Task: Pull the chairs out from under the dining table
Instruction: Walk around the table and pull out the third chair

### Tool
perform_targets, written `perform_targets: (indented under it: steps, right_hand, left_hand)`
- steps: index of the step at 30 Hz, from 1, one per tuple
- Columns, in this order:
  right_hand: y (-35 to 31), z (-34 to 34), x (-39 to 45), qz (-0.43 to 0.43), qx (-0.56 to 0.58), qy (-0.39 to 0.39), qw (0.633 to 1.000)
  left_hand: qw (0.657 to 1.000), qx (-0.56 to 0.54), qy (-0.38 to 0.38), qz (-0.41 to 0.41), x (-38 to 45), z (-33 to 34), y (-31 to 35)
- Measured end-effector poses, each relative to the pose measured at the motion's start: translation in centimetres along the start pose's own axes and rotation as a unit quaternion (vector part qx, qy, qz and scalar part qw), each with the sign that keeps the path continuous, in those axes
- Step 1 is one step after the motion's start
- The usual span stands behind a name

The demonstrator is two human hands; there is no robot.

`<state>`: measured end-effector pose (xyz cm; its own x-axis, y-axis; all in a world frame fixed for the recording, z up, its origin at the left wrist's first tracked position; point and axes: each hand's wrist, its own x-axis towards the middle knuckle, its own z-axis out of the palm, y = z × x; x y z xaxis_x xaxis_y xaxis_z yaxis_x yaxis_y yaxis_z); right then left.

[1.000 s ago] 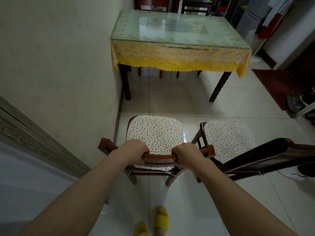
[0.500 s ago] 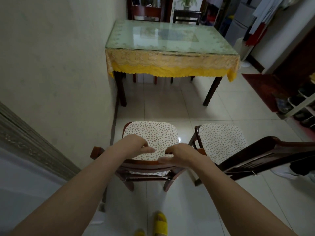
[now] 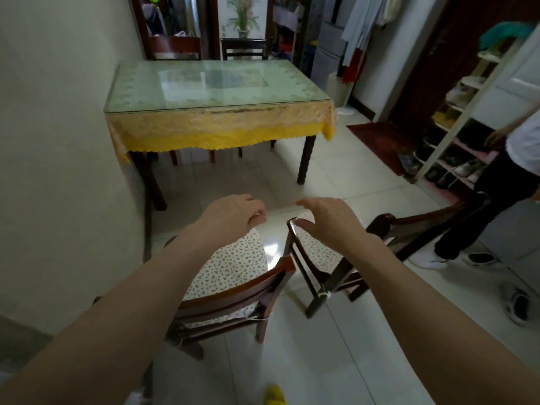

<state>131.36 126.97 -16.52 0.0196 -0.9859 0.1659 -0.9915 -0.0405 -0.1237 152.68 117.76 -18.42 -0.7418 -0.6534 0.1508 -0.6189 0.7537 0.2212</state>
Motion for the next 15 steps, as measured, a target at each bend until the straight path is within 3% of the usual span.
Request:
perform_targets:
  steps: [6, 15]
  right_hand:
    - [6.5, -3.8, -2.4, 0.053, -0.026, 0.043, 0.997]
    - [20.0, -8.9, -5.7, 0.138, -0.063, 0.039, 0.988]
  left_hand:
    - [0.997, 0.03, -0.003, 0.068, 6.2, -0.9, 6.6]
    - [0.988, 0.045, -0.005, 0.148, 18.4, 0.6, 18.5]
